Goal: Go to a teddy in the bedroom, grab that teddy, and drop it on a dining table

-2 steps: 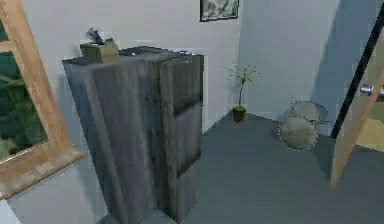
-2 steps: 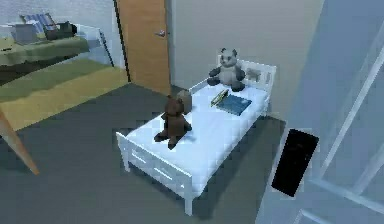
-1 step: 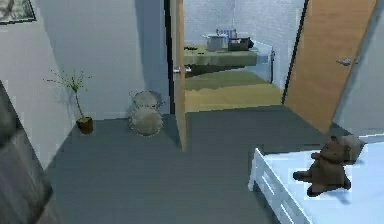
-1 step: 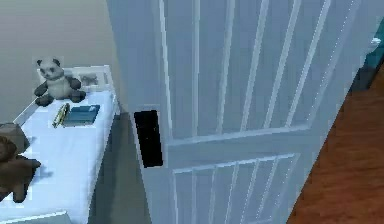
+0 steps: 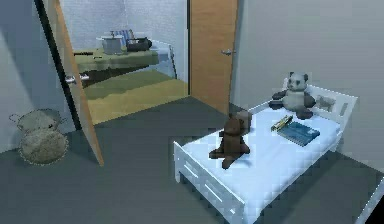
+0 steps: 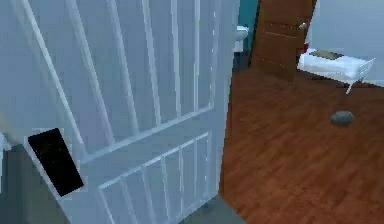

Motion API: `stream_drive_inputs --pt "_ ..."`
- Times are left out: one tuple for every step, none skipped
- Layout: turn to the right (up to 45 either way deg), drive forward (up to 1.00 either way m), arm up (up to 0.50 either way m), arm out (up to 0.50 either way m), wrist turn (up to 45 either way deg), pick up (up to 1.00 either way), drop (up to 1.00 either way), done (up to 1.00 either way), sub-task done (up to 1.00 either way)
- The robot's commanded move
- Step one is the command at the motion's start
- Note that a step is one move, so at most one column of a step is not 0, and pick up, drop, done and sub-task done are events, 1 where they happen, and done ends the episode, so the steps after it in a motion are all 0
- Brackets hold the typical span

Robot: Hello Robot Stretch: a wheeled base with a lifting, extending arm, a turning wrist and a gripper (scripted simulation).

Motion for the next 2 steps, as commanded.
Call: stream_drive_inputs --pt "0.0 0.6 0.0 0.0 0.0 0.0 0.0 0.0 0.0" --pt "-45.0 0.0 0.0 0.0 0.0 0.0 0.0 0.0 0.0"
